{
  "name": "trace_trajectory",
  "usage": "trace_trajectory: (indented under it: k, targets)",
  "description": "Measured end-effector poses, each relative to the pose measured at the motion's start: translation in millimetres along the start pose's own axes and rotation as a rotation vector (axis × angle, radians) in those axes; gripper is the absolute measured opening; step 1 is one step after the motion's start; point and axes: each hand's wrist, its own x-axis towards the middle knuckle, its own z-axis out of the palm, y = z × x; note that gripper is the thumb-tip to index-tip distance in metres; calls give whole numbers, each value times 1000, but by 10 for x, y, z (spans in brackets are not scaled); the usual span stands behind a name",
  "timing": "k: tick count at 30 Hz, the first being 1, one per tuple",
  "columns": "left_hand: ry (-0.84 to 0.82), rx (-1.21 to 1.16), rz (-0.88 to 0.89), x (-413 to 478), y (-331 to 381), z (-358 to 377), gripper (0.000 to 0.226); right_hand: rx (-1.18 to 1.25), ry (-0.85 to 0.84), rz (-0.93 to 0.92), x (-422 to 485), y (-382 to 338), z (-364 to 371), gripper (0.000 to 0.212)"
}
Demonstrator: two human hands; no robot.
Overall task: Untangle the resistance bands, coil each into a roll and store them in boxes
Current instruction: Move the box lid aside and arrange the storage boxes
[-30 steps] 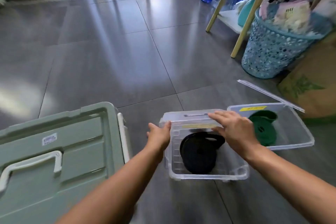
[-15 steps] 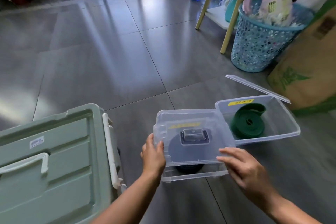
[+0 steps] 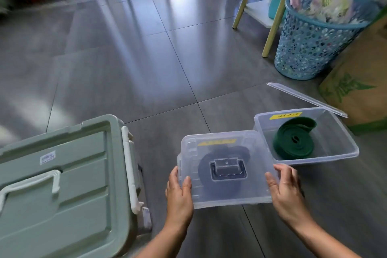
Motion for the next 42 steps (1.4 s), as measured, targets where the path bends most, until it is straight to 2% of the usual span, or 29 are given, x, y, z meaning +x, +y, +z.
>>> trace_trajectory:
  k: [1,3,5,7,10,11,12,13,15,17,19,21,23,26,27,30,32,34,36,38,40,42]
  targets:
    - [2,-33,-22,39,-37,9,38,35,15,8,55,-2,2,63]
    - [-4,-65,-22,32,-104,14,34,66,10,44,164,10,26,56]
    - [-30,-141,-40,4,-137,-24,31,158,-37,84,202,87,127,62]
    - [-73,-290,-153,70,-130,-83,36,381,-152,240,220,147,161,65]
    - [-145,-487,-404,272,-95,-96,66,788,-450,524,326,193,-4,57]
    - [-168,-493,-419,298,-68,-76,78,853,-521,551,344,182,-87,49]
    - [-154,-475,-394,306,-45,-44,78,885,-552,534,363,184,-136,42]
    - [-97,-431,-342,298,-19,-18,69,883,-559,493,369,167,-169,38]
    - [54,-212,-158,292,5,-19,46,764,-476,377,363,123,-147,28]
    - [140,11,-7,257,17,-40,30,471,-262,239,358,62,-98,24]
    - [150,73,51,175,18,-46,21,147,-87,119,324,-14,-16,22]
    - [171,83,97,109,6,-69,22,-107,-14,-19,249,-133,81,24]
    - [219,137,123,132,-5,-135,32,-232,7,-131,160,-243,183,21]
    - [230,290,66,243,29,-208,39,-262,11,-260,105,-368,255,19]
    - [205,365,18,258,62,-219,47,-269,-43,-280,122,-402,255,18]
    - [141,620,-58,198,188,-276,73,-172,-314,-206,186,-357,158,49]
    - [81,816,46,70,212,-329,76,-98,-436,-139,174,-269,-3,54]
    - [-37,951,199,-68,250,-306,75,-70,-479,-91,227,-152,-201,51]
    - [-150,938,317,-154,342,-204,83,-84,-443,-46,403,-20,-397,46]
    - [-192,913,430,-61,478,-46,98,-112,-382,-20,726,47,-624,42]
    - [-217,945,538,172,586,118,82,-155,-327,12,1112,80,-845,38]
    - [-249,966,553,376,815,271,73,-188,-273,15,1495,74,-1097,34]
